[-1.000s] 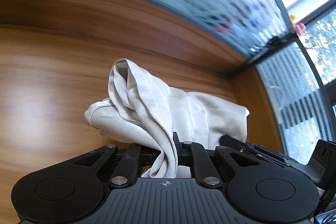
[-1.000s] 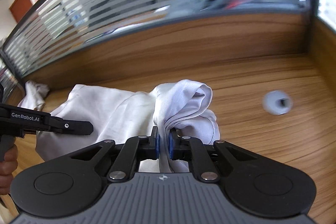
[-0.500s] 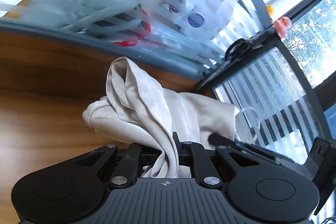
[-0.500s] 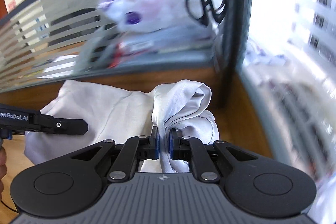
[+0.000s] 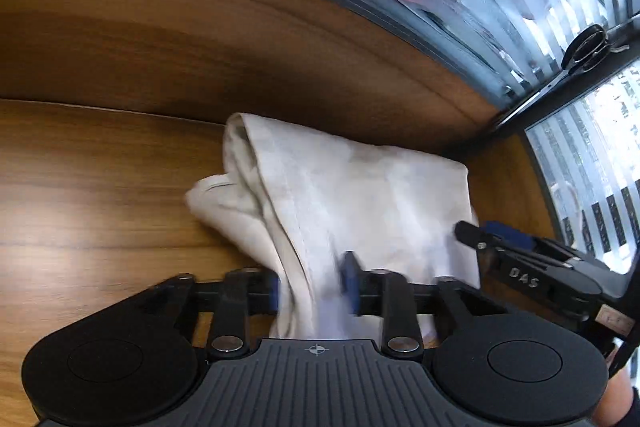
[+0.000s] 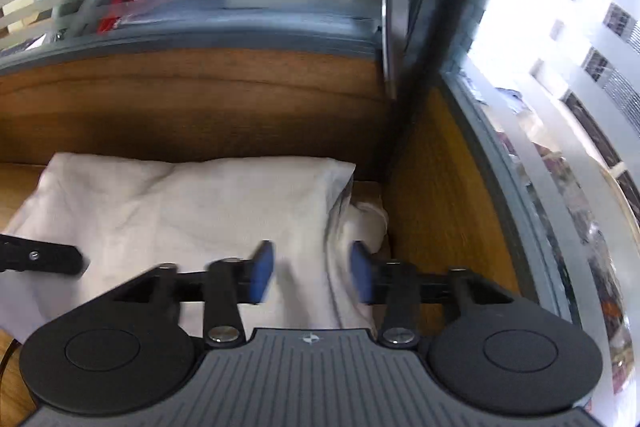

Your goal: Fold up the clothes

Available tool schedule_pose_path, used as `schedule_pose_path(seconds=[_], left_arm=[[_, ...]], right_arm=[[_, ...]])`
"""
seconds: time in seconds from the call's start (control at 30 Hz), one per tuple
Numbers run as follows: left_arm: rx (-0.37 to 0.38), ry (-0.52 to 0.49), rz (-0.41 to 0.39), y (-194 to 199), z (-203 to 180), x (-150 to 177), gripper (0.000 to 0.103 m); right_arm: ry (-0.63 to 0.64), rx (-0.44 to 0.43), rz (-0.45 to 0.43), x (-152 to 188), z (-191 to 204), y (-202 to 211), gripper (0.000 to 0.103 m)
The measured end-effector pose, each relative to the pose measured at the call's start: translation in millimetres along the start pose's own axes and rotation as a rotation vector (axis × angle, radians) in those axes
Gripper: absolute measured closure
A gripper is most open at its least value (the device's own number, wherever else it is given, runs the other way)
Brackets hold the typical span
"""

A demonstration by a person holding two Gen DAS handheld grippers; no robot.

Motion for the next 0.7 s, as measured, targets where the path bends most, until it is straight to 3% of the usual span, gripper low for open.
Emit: schedule_pose_path(seconds=[0.03,0.13,0.23,0.3,0.33,0.37,0.5,0.7], left_arm=[[-0.011,-0.004,-0.005,5.9,3.6,2.4,0.051],[-0.071,0.012,0.005,15.4,17.3,5.0,0.040],[-0.107,0.029,0.019,19.2,23.8,9.2,0.039],[-0.102,0.010,0.007,19.1,21.5,12.2,0.054],[-0.119,-0.004,0.021,12.5,18.1,12.7,0.077],[-0.137,-0.017,0.035,6.0,14.7,13.1,0.088],[-0.194,-0.048,0.064,-13.3,8.4,10.6,0.092],[-0.195,-0.067,0.076,-22.8,4.1,4.2,0.092]], right_arm=[[0.002,0.007,-0.011,0.8,1.5,3.0,0.047],[0.000,-0.018,-0.030,7.8,13.4,14.4,0.047],[-0.010,-0.086,-0.013,20.0,27.4,17.8,0.047],[-0.014,-0.120,0.012,29.0,35.6,13.3,0.047],[-0.015,-0.137,0.025,33.5,39.7,11.0,0.047],[-0.014,-0.148,0.036,37.3,43.5,7.9,0.047],[-0.023,-0.163,0.064,44.5,47.6,-7.8,0.047],[-0.075,-0.167,0.070,48.0,35.6,-10.7,0.047]])
Point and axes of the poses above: each gripper's, at about its wrist camera, not at the fingertips, and y roughly against the way its jaws point, z to its left, x to its underside, the point moved 10 cm from there along -y, roughly the way its jaws point, and after that the axes turned 10 degrees about z, right-handed, at the moved point
